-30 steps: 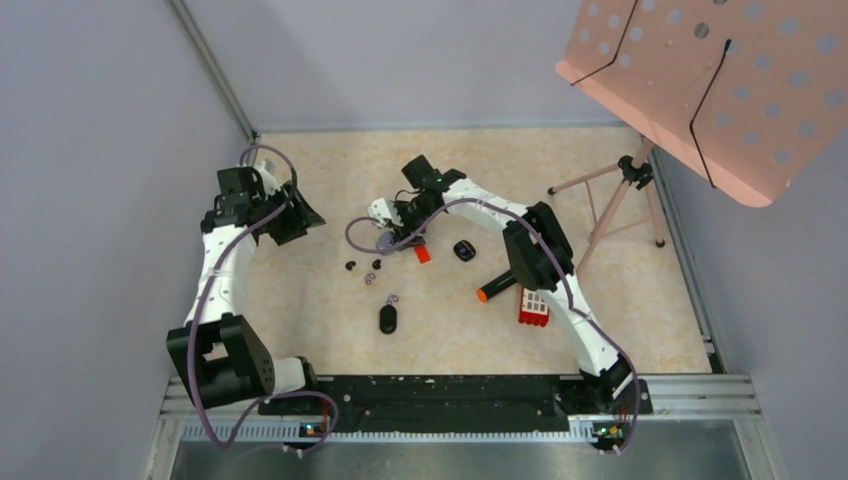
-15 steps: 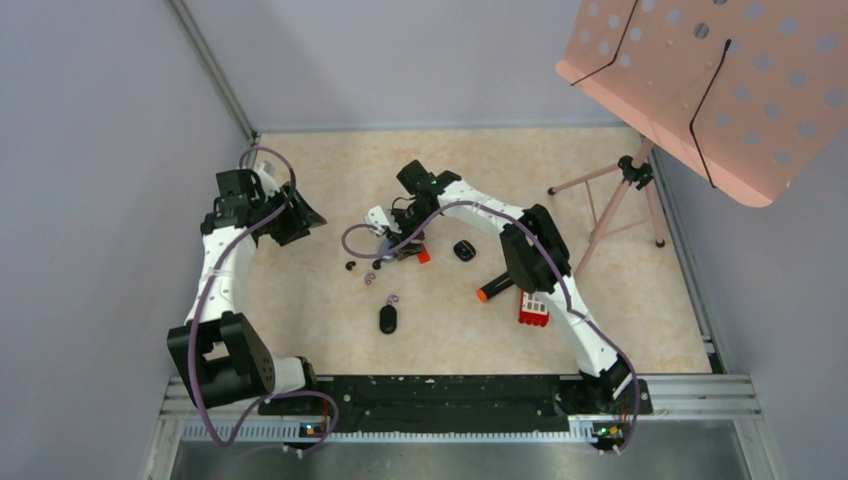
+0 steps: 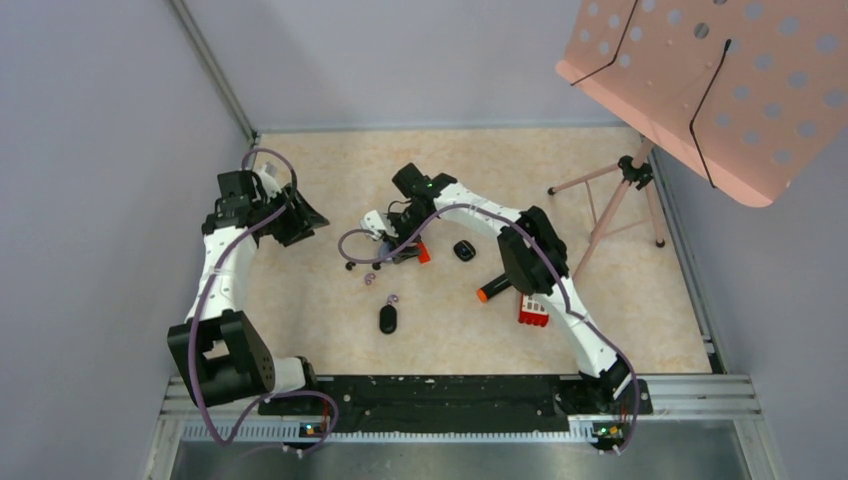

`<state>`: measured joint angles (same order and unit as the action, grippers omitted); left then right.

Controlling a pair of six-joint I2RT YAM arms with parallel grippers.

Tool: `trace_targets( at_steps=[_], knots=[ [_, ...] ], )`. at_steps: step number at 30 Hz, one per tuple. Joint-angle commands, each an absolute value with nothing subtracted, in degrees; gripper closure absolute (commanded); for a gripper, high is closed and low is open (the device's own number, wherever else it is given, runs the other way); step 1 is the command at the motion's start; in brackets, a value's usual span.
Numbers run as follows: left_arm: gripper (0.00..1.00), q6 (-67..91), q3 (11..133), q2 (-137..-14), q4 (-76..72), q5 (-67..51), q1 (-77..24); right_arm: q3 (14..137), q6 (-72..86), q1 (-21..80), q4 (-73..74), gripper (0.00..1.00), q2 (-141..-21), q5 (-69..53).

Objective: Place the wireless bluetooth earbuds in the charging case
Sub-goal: Pick up the charging case at the center of the board.

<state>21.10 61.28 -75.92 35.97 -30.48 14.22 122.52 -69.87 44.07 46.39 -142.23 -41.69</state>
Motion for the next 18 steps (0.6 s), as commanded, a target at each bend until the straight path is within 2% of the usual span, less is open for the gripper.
trace_targets(
  at_steps=[1, 3, 8, 13, 18],
  knots=[
    [0.45, 21.53, 60.67, -76.13, 33.54, -32.27, 14.59, 124.41, -74.05, 45.39, 53.53, 0.39, -144.57, -40.96],
    [0.46, 21.62, 60.60, -76.30, 33.13, -32.57, 14.59, 124.63, -74.39, 45.33, 56.20, 0.42, -144.43, -39.98],
    [0.46, 22.93, 59.83, -77.35, 31.41, -33.88, 14.59, 124.24, -73.44, 44.48, 60.28, 0.36, -143.27, -37.84],
    [0.47, 23.89, 59.41, -78.42, 29.87, -35.05, 14.50, 122.87, -71.72, 43.85, 58.55, 0.44, -141.97, -37.78],
    [0.48, 24.57, 59.00, -78.64, 29.19, -35.48, 14.50, 121.15, -66.25, 44.03, 53.23, 0.40, -141.12, -39.19]
  ],
)
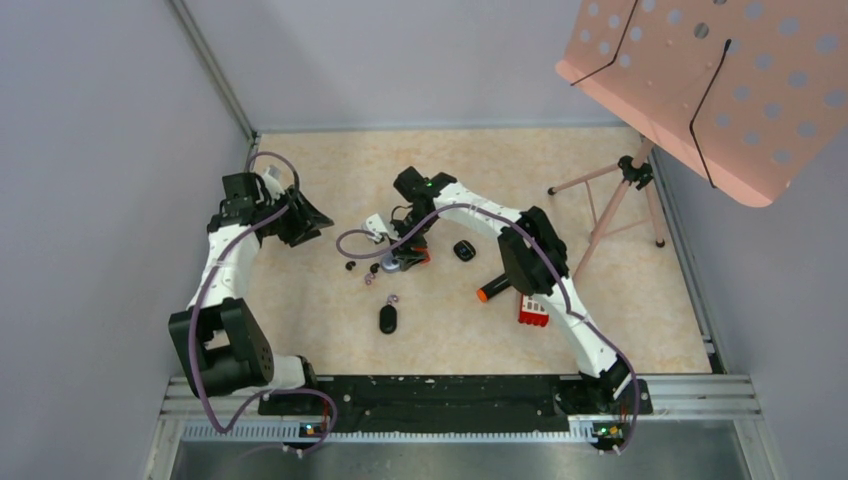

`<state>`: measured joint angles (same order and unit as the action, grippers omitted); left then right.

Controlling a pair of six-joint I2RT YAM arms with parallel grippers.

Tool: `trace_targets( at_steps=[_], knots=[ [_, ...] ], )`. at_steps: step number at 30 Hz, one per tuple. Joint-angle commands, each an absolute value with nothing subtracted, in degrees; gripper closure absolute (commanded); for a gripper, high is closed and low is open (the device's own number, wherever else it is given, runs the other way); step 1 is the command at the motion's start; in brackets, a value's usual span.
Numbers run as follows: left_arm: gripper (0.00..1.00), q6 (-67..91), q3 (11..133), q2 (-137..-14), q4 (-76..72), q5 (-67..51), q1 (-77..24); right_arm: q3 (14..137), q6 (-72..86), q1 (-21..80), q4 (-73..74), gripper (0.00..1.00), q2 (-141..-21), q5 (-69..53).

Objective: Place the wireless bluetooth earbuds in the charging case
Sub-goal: Pick up the charging case at the center of the board.

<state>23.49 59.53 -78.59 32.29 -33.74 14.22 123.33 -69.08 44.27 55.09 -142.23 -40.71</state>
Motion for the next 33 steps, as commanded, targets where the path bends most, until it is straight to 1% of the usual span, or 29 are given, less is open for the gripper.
trace_targets(
  at_steps=[1, 4, 5, 8, 10, 12, 16, 21, 22, 25, 27, 30, 33],
  knots=[
    [0.48, 24.60, 58.93, -78.57, 29.23, -35.55, 14.50, 120.88, -65.83, 44.19, 52.72, 0.40, -141.01, -39.15],
    [0.48, 24.61, 58.76, -78.32, 29.24, -35.72, 14.50, 120.53, -65.23, 44.38, 52.55, 0.44, -140.98, -39.28],
    [0.48, 24.63, 58.58, -78.25, 29.14, -35.77, 14.48, 120.51, -64.81, 44.40, 52.39, 0.48, -140.93, -39.41],
    [0.48, 24.21, 57.58, -77.77, 28.41, -36.20, 14.46, 120.25, -63.14, 44.30, 52.03, 0.65, -139.98, -39.91],
    [0.47, 23.24, 56.96, -77.74, 27.60, -37.30, 14.41, 119.25, -61.11, 44.13, 50.81, 0.70, -137.83, -40.30],
    [0.47, 22.35, 56.27, -77.42, 25.92, -38.36, 14.07, 116.31, -58.49, 43.56, 47.48, 0.71, -133.79, -40.38],
    [0.46, 20.34, 55.48, -77.48, 21.58, -42.04, 11.54, 106.23, -52.86, 42.44, 36.28, 0.73, -119.83, -38.32],
    [0.45, 19.78, 54.23, -74.19, 8.96, -48.76, 5.16, 96.47, -48.45, 42.32, 23.78, 0.74, -105.33, -30.55],
    [0.44, 19.91, 53.91, -73.05, 5.44, -50.00, 3.83, 95.30, -47.53, 42.41, 21.74, 0.74, -103.50, -28.75],
    [0.37, 22.41, 52.07, -69.76, -8.16, -52.19, 0.42, 92.69, -46.94, 42.36, 17.38, 0.74, -98.79, -25.11],
    [0.34, 25.09, 52.06, -69.53, -13.16, -53.01, -2.72, 90.46, -47.40, 42.41, 15.15, 0.74, -96.08, -24.04],
    [0.33, 27.67, 53.79, -71.28, -16.59, -56.52, -5.61, 88.14, -49.74, 43.00, 13.89, 0.74, -93.26, -22.15],
    [0.33, 26.75, 55.13, -71.99, -17.76, -58.88, -8.74, 86.53, -51.05, 43.81, 12.43, 0.74, -91.56, -19.25]
  ],
)
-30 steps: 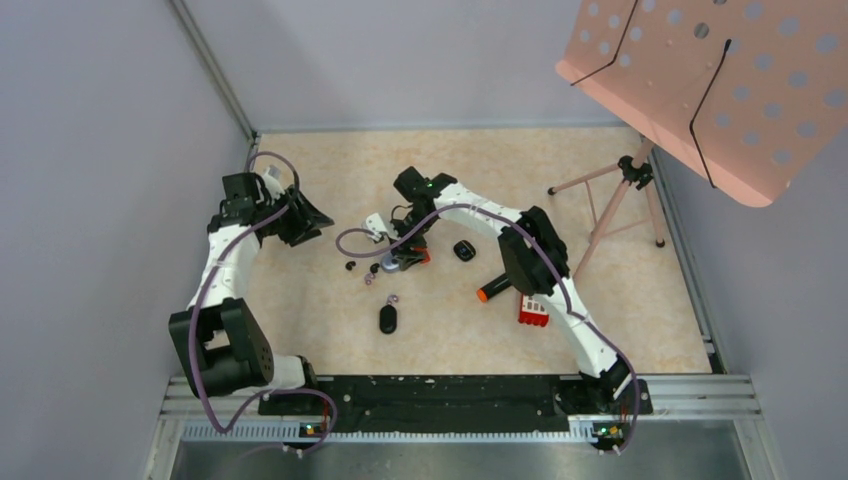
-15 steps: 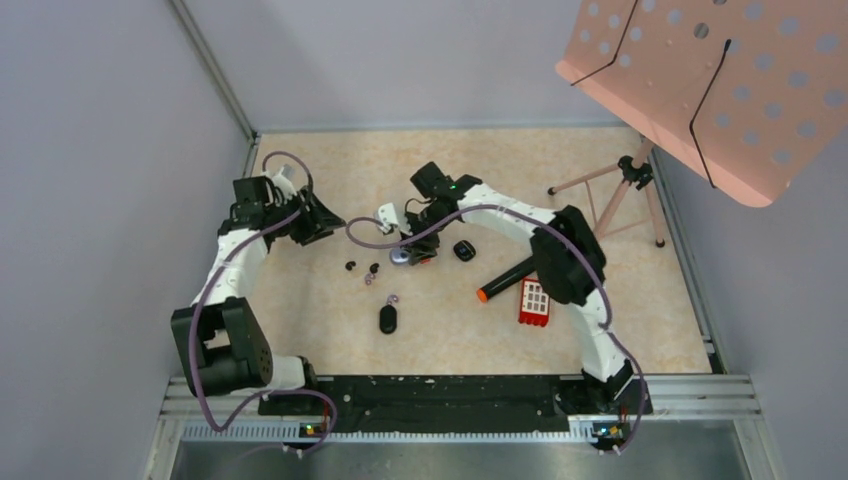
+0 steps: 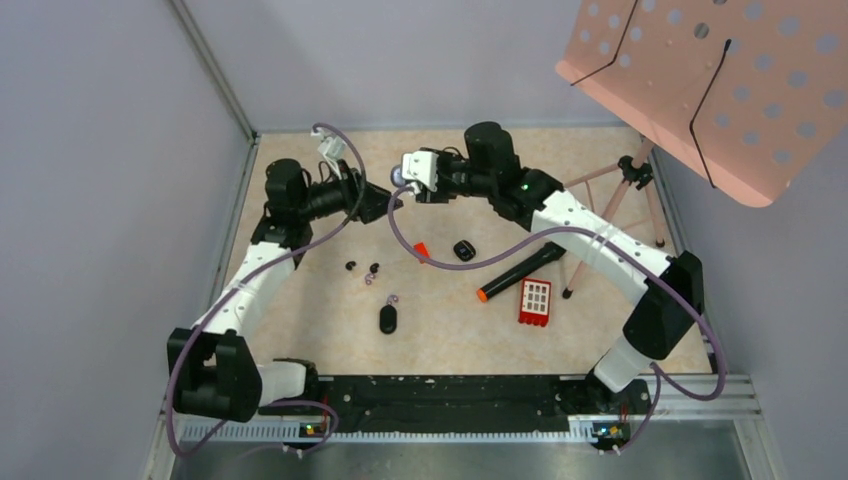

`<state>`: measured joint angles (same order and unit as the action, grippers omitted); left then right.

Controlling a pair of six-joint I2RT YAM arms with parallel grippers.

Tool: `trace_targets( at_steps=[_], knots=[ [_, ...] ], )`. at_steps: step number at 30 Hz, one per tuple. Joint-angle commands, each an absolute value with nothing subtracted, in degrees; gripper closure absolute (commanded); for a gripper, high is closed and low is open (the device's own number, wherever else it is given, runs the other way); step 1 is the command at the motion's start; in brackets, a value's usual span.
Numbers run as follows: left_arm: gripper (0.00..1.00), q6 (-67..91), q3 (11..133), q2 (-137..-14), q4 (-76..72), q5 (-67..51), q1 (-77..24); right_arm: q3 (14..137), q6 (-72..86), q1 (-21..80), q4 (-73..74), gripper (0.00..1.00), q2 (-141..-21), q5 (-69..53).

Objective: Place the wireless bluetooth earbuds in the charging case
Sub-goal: Pick up the charging case at the center of the board.

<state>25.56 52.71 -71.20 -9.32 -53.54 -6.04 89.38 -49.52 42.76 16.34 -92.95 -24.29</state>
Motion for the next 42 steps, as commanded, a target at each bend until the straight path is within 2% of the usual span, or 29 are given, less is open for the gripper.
trace_targets(
  at_steps=[1, 10, 22, 30, 39, 40, 42],
  knots=[
    [0.33, 26.82, 55.52, -72.25, -17.74, -59.20, -9.39, 86.18, -51.40, 43.93, 11.97, 0.74, -91.07, -19.09],
    [0.38, 29.84, 58.37, -73.43, -19.36, -57.05, -11.78, 83.19, -52.36, 44.44, 9.08, 0.74, -87.98, -19.21],
    [0.38, 33.38, 59.13, -78.49, -20.42, -54.12, -11.77, 80.86, -51.89, 44.83, 7.98, 0.75, -85.45, -21.13],
    [0.51, 34.26, 59.07, -79.12, -23.09, -56.28, -11.78, 80.96, -52.38, 45.02, 9.10, 0.75, -85.84, -21.44],
    [0.47, 36.25, 58.97, -79.74, -25.63, -58.06, -11.78, 81.47, -52.55, 45.07, 9.71, 0.75, -86.80, -21.89],
    [0.48, 36.28, 59.03, -79.84, -25.75, -58.07, -11.78, 81.52, -52.62, 45.04, 9.73, 0.75, -86.94, -21.88],
    [0.58, 36.43, 59.19, -80.13, -26.16, -58.44, -11.78, 81.56, -52.82, 45.09, 9.98, 0.74, -86.92, -22.05]
  ],
)
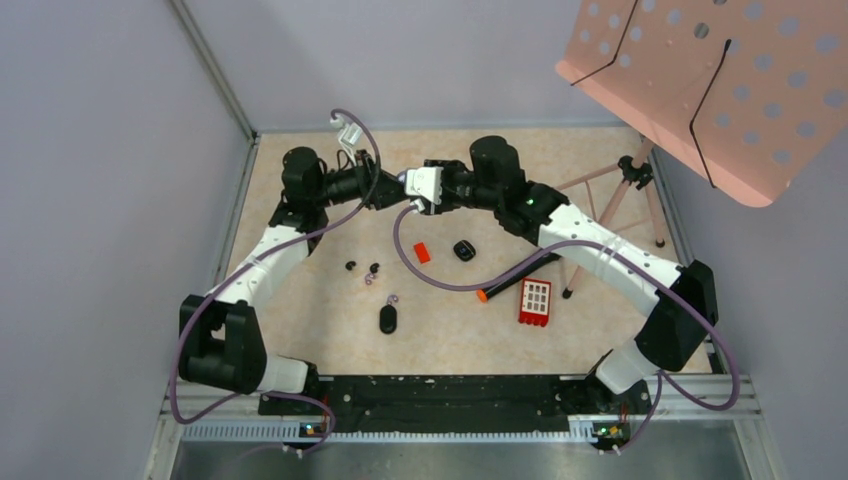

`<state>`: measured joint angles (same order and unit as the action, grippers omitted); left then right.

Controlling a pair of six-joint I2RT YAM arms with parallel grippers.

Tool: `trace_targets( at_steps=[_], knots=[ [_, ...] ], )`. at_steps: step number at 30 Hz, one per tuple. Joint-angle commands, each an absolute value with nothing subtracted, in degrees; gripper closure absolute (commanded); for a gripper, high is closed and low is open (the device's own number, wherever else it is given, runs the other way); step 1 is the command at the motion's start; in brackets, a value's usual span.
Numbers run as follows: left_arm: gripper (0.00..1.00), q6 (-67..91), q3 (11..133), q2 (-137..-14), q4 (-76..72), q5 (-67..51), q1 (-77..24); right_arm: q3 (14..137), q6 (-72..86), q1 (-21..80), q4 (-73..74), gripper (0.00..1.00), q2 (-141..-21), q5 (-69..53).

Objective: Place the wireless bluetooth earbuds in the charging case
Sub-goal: Pick up the charging case at the center of the board.

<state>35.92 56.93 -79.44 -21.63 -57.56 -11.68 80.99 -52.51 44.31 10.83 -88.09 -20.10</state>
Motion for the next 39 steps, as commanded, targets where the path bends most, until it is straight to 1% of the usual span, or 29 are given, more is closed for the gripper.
trace_targets(
  at_steps=[1, 2, 3, 5, 6, 7, 9, 11, 13, 17, 19, 21, 25, 29, 32, 39],
  knots=[
    [0.64, 36.41, 59.30, -80.31, -26.18, -58.57, -11.78, 81.56, -52.88, 45.04, 10.07, 0.74, -87.00, -22.14],
    [0.70, 36.46, 59.32, -80.53, -26.38, -58.88, -11.78, 81.56, -52.85, 45.03, 10.09, 0.74, -86.99, -22.07],
    [0.73, 36.54, 59.37, -80.76, -26.76, -59.35, -11.78, 81.61, -52.46, 45.07, 10.09, 0.74, -86.96, -21.74],
    [0.75, 37.13, 59.37, -81.37, -27.61, -60.69, -11.78, 82.09, -51.44, 45.04, 10.06, 0.73, -87.18, -20.88],
    [0.78, 37.66, 59.22, -81.65, -28.50, -61.52, -11.78, 82.24, -50.90, 44.97, 10.07, 0.71, -87.19, -20.54],
    [0.83, 38.24, 59.05, -82.00, -29.58, -62.13, -11.78, 82.41, -50.02, 44.92, 10.11, 0.65, -87.12, -20.30],
    [0.88, 38.23, 58.90, -82.33, -30.93, -63.07, -11.70, 83.97, -48.95, 44.45, 14.00, 0.46, -87.29, -21.26],
    [0.91, 36.29, 58.84, -82.27, -31.46, -64.10, -11.61, 89.12, -47.92, 42.68, 23.19, 0.38, -88.25, -25.64],
    [0.91, 32.38, 58.84, -81.91, -30.18, -65.35, -11.60, 95.55, -44.27, 39.80, 32.06, 0.34, -90.35, -31.40],
    [0.90, 17.42, 57.66, -79.23, -25.20, -68.83, -11.97, 112.34, -36.20, 34.31, 50.04, 0.35, -97.70, -43.19],
    [0.89, 8.73, 56.98, -77.22, -21.44, -68.52, -12.55, 119.39, -35.67, 33.00, 56.79, 0.37, -101.71, -48.12],
    [0.90, 2.15, 57.18, -75.86, -17.38, -68.38, -13.17, 123.44, -37.36, 32.96, 61.41, 0.40, -104.53, -51.49],
    [0.89, -3.63, 57.57, -74.28, -14.14, -68.10, -14.39, 123.47, -38.41, 32.97, 62.05, 0.48, -106.52, -54.32],
    [0.89, -8.68, 57.57, -72.58, -10.92, -66.56, -15.98, 124.15, -38.08, 33.13, 61.97, 0.51, -107.67, -56.02],
    [0.90, -9.04, 57.57, -72.45, -10.07, -65.51, -16.57, 124.11, -38.21, 33.44, 62.03, 0.53, -107.89, -56.56],
    [0.92, -7.23, 57.79, -73.51, -11.67, -62.16, -16.78, 122.76, -38.92, 33.51, 62.47, 0.52, -106.90, -56.55]
  ],
)
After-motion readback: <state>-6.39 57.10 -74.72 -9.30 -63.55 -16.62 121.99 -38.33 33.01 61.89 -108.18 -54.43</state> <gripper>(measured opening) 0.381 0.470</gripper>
